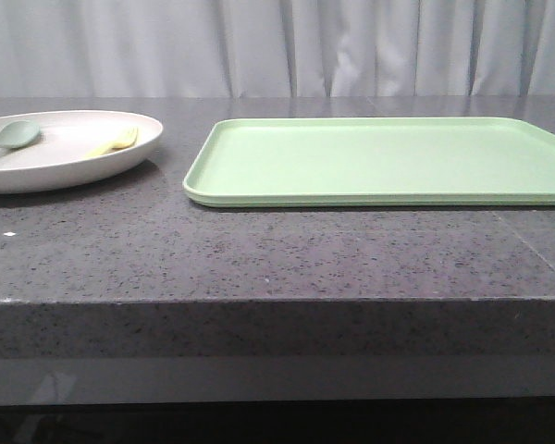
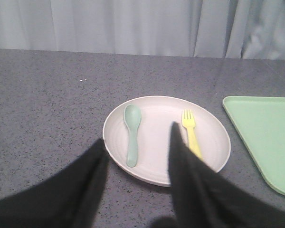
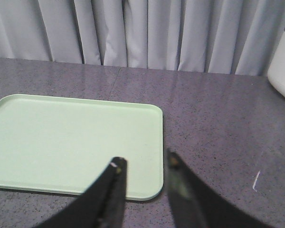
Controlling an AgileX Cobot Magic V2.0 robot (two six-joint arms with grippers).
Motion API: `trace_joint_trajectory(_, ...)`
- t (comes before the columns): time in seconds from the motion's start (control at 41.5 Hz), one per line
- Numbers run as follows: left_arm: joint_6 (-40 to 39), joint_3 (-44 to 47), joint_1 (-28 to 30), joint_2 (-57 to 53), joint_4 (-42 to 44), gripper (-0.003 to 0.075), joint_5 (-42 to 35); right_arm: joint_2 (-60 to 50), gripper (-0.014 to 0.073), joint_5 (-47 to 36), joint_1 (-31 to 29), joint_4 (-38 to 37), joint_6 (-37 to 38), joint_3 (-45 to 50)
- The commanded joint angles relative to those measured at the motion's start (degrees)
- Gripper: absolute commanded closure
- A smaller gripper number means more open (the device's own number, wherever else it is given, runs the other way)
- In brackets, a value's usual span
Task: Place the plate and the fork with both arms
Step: 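Move the left gripper down to the cream plate's rim and grasp it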
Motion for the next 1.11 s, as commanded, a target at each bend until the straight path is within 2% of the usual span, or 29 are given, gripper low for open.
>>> trace_joint_trajectory(0.0,-0.70,-1.99,-0.26,0.74,0.83,0.0082,-4.89,1.07,0.0039,-4.17,-0.27,-0.76,-0.39,-1.96)
trace_joint_trajectory(0.072,-0.70,-1.99,-0.26,0.74,0.83,0.0022,-4.89,1.07,-0.0069,-4.17,-0.27,-0.76,-0.39,-1.96)
trace_joint_trajectory(0.385,-0.70,-1.99,-0.26,0.74,0.83,0.0092,-4.89,1.07,-0.0051,-4.17,-0.27,-0.76,-0.39,-1.96)
trace_joint_trajectory(0.554,-0.70,-1.99,-0.26,1.15,-4.03,0.0137,-4.99,1.07,-0.0051,-4.17,-0.27,-0.76,-0.39,-1.96)
trace_joint_trajectory(0.674,-0.70,-4.06,-0.26,4.00,-1.85,0.0169,0.21,1.07,-0.0051,-4.17,-0.27,-0.76,-0.39,-1.96)
trace_joint_trajectory(0.891,-0.70,-10.54,-0.26,16.24,1.34,0.0209,13.47,1.07,-0.0051,-4.17,-0.27,-0.76,-0.39,-1.96)
trace_joint_trajectory(1.084,-0.07,-15.46,0.85,30.03,3.49,0.0210,17.56,1.07,-0.0051,-4.17,-0.27,-0.76,-0.39,-1.96)
